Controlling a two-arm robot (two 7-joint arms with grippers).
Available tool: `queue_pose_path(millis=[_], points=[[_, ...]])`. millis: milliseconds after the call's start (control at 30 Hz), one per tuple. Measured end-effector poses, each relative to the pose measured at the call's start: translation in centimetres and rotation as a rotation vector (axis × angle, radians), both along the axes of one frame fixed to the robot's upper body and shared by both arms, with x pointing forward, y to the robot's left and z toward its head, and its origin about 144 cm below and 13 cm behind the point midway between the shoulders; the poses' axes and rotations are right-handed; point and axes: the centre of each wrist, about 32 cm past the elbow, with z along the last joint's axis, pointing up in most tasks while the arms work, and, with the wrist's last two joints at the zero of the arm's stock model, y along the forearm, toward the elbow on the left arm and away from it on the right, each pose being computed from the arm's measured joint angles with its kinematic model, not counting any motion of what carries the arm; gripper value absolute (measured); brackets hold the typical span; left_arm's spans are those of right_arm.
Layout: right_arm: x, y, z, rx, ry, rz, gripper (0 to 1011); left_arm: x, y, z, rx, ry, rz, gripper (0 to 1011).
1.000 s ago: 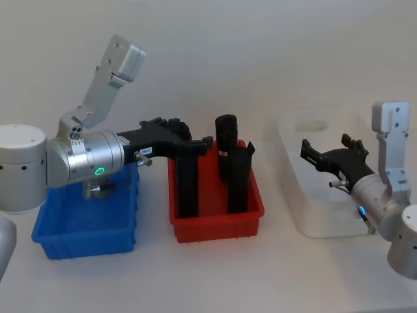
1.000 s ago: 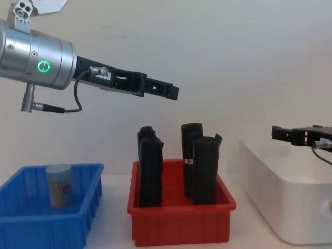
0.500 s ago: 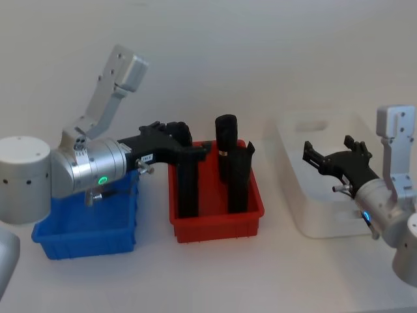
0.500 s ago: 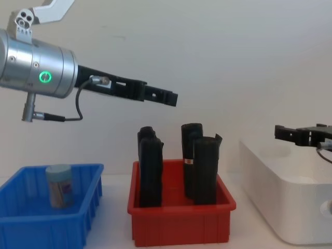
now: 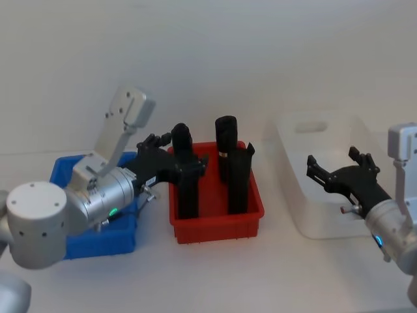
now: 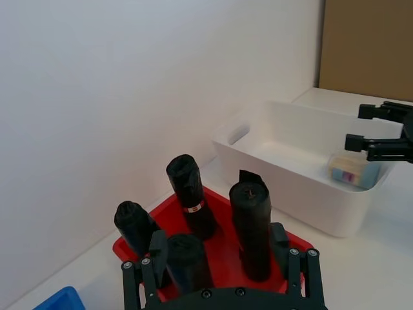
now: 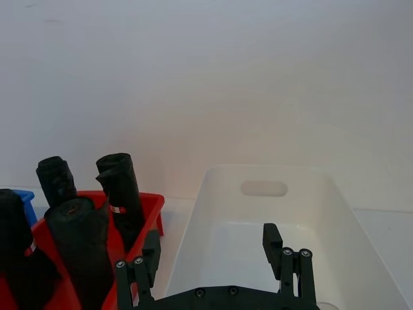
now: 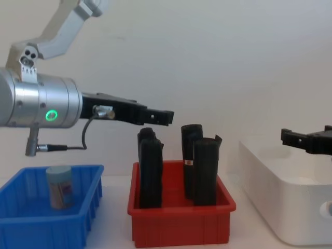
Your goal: Pick the cotton swabs from the blue box and place them into the white box.
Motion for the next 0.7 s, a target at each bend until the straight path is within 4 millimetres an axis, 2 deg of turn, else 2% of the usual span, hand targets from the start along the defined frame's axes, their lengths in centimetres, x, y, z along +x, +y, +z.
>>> queue_pose_path(millis=[700], points=[[-6.0, 0.1, 0.1, -0.020, -0.046, 0.080, 1001, -4.7, -2.2, -5.4, -0.021, -0.189, 0.134, 1004]])
